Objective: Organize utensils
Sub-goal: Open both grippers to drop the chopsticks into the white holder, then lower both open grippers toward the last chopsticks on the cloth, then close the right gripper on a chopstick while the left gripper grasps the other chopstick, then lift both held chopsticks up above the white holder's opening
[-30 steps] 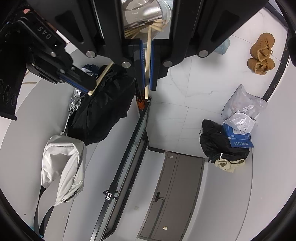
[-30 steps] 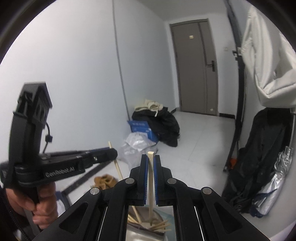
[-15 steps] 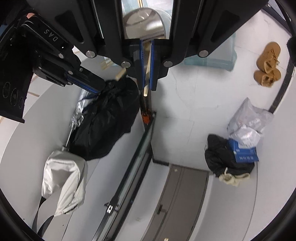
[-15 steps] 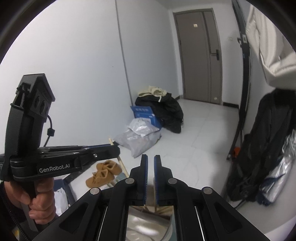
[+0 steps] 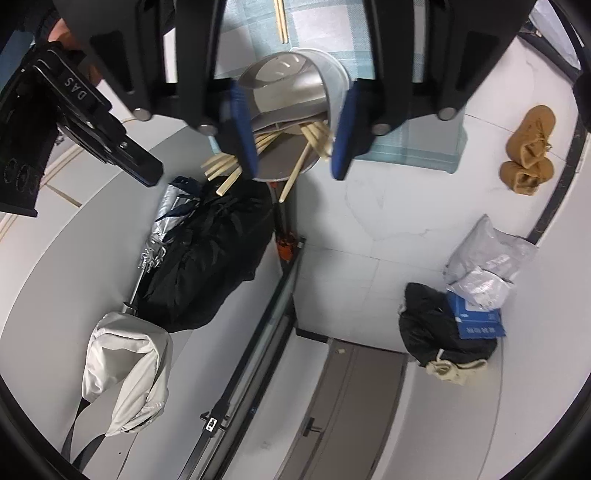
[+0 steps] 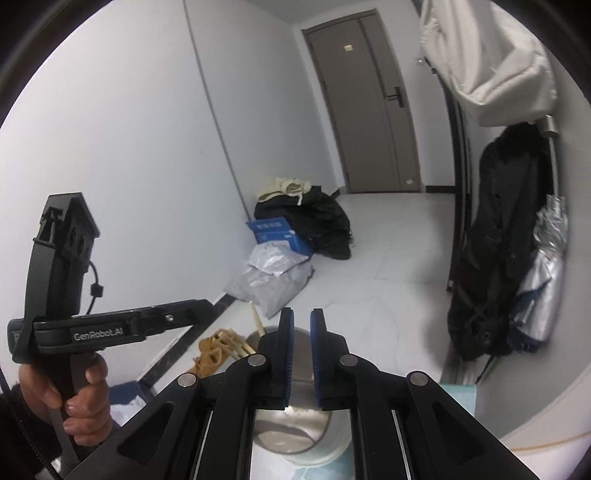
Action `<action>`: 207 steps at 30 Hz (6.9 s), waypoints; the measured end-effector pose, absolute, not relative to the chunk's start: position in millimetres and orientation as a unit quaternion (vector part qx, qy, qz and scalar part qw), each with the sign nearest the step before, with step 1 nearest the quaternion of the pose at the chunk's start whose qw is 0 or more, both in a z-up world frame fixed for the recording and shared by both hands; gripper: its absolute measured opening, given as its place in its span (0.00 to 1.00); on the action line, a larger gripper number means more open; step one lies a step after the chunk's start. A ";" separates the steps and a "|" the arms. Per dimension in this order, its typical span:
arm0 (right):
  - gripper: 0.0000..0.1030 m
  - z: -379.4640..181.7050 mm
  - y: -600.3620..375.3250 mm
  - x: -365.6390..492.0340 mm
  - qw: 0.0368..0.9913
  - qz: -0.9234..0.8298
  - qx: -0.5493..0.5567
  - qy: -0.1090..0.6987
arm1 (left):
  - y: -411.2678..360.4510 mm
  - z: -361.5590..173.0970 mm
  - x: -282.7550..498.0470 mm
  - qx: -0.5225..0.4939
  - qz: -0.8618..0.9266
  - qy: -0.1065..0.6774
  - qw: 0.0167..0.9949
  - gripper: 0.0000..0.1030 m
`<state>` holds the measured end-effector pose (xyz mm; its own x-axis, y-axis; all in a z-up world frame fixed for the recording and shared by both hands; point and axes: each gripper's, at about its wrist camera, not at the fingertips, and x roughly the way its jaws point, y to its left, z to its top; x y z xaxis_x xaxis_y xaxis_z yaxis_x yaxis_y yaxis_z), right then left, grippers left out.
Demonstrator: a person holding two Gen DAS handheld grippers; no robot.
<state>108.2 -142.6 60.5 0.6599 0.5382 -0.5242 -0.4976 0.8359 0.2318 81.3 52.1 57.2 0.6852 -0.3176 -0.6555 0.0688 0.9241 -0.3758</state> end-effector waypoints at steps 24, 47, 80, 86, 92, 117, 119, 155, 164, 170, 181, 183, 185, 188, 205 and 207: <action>0.54 37.7 -176.5 29.0 0.924 0.245 0.074 0.283 | 38.9 46.3 9.6 -0.134 -0.020 0.338 0.931 0.75; 0.63 -49.7 -176.1 -2.1 0.896 0.212 0.067 0.384 | 32.8 -32.7 -11.8 -0.112 -0.024 0.384 0.916 0.82; 0.27 -137.8 -115.8 13.7 0.824 0.195 -0.070 0.527 | 70.6 -72.1 1.7 -0.176 0.025 0.446 0.877 0.82; 0.26 -138.9 -108.9 12.1 0.822 0.194 -0.090 0.528 | 76.9 -75.9 5.2 -0.194 0.023 0.455 0.869 0.82; 0.25 -137.7 -97.7 17.6 0.816 0.189 -0.095 0.538 | 84.1 -76.9 4.7 -0.211 0.027 0.455 0.865 0.82; 0.08 -137.4 -102.6 19.4 0.788 0.242 -0.149 0.546 | 106.0 -81.0 5.1 -0.251 0.051 0.460 0.850 0.82; 0.08 -137.8 -98.0 18.1 0.788 0.249 -0.161 0.540 | 106.7 -80.9 3.8 -0.247 0.057 0.459 0.851 0.82; 0.03 -97.8 -217.4 70.0 0.843 0.185 0.211 0.459 | 13.3 -95.5 10.6 -0.084 -0.060 0.556 0.824 0.82; 0.03 -93.8 -254.2 70.5 0.843 0.161 0.258 0.443 | -15.4 -112.0 31.1 -0.052 -0.034 0.600 0.798 0.81; 0.03 -88.3 -271.4 70.4 0.845 0.156 0.280 0.428 | -25.7 -109.9 27.2 -0.017 -0.021 0.602 0.798 0.62; 0.03 -81.0 -280.6 68.7 0.845 0.164 0.296 0.413 | -43.0 -106.9 14.0 -0.030 -0.025 0.614 0.788 0.02; 0.03 -79.0 -282.0 66.8 0.848 0.163 0.293 0.410 | -42.8 -106.7 11.1 -0.028 -0.025 0.612 0.790 0.01; 0.03 -76.8 -283.9 65.1 0.850 0.164 0.292 0.407 | -44.2 -105.8 9.7 -0.029 -0.025 0.608 0.793 0.01; 0.03 -75.2 -285.0 62.2 0.852 0.163 0.289 0.405 | -48.0 -101.9 12.7 -0.035 -0.028 0.597 0.801 0.01; 0.03 -62.3 -275.8 45.9 0.868 0.171 0.262 0.386 | -38.7 -27.1 -3.0 -0.071 -0.060 0.504 0.859 0.01; 0.03 -59.9 -272.3 43.0 0.871 0.175 0.254 0.382 | -39.9 -22.6 -1.6 -0.071 -0.062 0.494 0.864 0.01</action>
<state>43.0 -272.3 -59.9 0.6470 0.4982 -0.5773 -0.1107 0.8104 0.5753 -1.6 -39.9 -22.6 0.5043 -0.1771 -0.8452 0.0360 0.9822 -0.1843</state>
